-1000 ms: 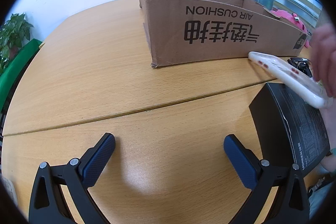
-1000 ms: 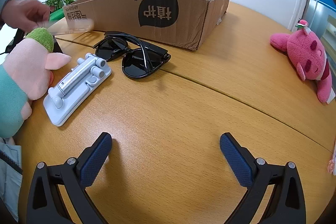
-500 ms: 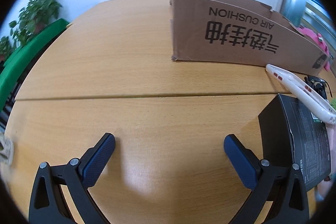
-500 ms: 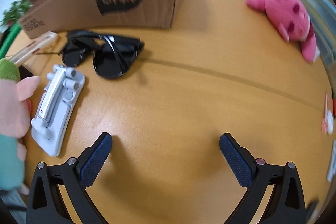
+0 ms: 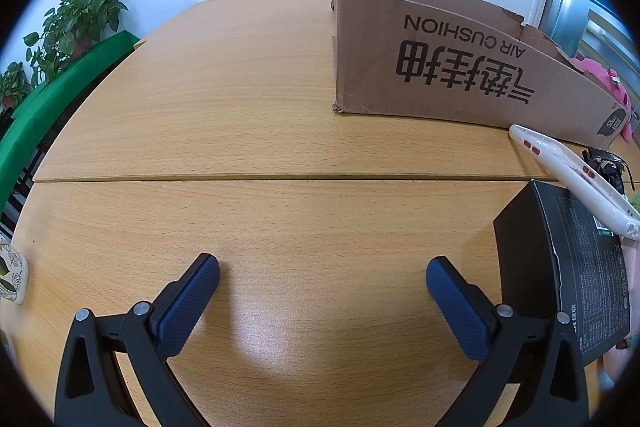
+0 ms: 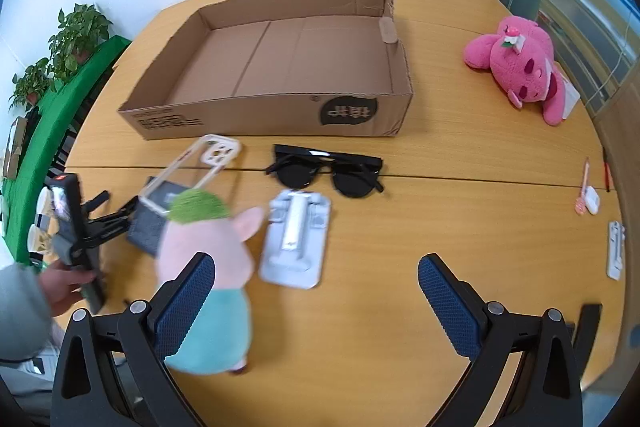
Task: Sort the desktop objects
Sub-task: 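Move both tools toward the plush pig standing on the table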
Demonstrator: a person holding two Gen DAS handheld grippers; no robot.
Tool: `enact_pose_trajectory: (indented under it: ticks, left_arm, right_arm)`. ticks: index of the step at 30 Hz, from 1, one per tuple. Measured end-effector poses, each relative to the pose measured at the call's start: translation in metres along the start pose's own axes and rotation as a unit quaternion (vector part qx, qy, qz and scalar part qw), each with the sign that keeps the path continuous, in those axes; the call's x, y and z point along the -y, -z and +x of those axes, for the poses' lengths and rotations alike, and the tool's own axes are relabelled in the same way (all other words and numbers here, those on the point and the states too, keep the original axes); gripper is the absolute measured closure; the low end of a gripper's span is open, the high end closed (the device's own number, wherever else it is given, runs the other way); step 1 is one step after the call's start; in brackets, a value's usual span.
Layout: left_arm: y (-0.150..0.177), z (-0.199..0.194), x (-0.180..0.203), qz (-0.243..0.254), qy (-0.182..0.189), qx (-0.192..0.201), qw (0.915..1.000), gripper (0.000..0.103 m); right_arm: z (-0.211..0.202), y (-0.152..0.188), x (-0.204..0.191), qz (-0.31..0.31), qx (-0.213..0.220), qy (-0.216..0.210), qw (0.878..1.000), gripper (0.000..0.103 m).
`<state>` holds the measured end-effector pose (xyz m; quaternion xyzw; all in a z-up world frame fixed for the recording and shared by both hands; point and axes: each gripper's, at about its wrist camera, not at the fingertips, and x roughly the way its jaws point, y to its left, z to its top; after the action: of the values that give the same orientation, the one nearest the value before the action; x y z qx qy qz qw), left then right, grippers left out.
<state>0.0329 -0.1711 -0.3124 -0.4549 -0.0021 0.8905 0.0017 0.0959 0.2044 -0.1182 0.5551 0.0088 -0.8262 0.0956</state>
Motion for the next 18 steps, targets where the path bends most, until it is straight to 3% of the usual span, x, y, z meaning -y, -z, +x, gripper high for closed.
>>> enact_pose_trajectory:
  ticks: [4, 7, 10, 14, 18]
  left_arm:
    - [-0.001, 0.000, 0.001, 0.004, 0.002, -0.005, 1.0000, 0.000]
    - [-0.004, -0.002, -0.002, 0.008, 0.003, -0.052, 0.9986, 0.000]
    - [-0.003, -0.013, -0.008, -0.009, 0.007, -0.109, 0.9940, 0.000]
    - [-0.012, -0.076, -0.012, -0.034, 0.009, -0.079, 0.9962, 0.000]
    - [-0.034, -0.140, 0.009, -0.035, 0.022, -0.065, 0.9970, 0.000]
  right_arm:
    - [-0.005, 0.011, -0.016, 0.002, -0.034, 0.013, 0.999, 0.000]
    - [-0.005, 0.017, -0.024, 0.018, -0.051, -0.001, 0.999, 0.000]
    - [-0.008, 0.018, -0.036, 0.013, -0.040, 0.012, 0.999, 0.000]
    - [-0.014, 0.017, -0.051, -0.003, -0.034, 0.024, 0.999, 0.000]
    - [-0.020, 0.017, -0.062, -0.013, -0.028, -0.001, 1.000, 0.000]
